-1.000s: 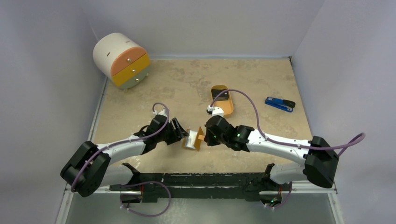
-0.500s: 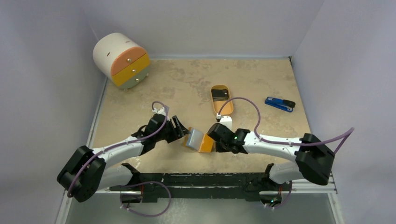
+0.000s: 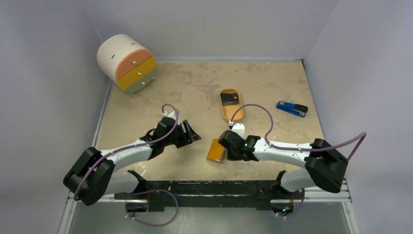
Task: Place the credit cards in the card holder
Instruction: Open the card holder at the center of the board.
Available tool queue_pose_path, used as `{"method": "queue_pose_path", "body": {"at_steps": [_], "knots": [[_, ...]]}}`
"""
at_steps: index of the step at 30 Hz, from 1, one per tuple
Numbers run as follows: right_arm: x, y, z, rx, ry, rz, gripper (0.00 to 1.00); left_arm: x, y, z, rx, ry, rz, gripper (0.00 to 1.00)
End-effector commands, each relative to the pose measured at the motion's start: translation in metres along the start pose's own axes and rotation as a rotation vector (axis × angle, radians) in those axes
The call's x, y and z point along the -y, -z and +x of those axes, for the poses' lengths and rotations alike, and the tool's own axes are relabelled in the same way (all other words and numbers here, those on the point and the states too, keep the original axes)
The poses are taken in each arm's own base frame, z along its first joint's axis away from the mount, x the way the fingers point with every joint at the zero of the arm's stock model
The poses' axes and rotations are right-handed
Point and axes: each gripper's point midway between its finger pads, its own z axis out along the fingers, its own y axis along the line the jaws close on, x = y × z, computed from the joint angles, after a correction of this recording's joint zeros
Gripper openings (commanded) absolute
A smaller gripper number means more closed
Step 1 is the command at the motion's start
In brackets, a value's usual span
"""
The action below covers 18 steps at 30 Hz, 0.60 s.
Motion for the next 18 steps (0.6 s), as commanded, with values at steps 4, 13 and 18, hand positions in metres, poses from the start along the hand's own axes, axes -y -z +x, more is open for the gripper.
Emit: {"method": "queue_pose_path", "body": {"at_steps": [4, 13, 18], "knots": [[-0.007, 0.009, -0.025, 0.094, -0.016, -0.028, 0.0, 0.053, 0.009, -0.026, 0.076, -0.034, 0.182, 0.67], [-0.03, 0.04, -0.057, 0.2, -0.014, -0.172, 0.0, 0.078, 0.003, -0.004, 0.022, -0.114, 0.215, 0.74], [-0.03, 0.038, -0.054, 0.193, -0.014, -0.174, 0.0, 0.075, -0.012, 0.01, -0.014, -0.141, 0.183, 0.74]]}}
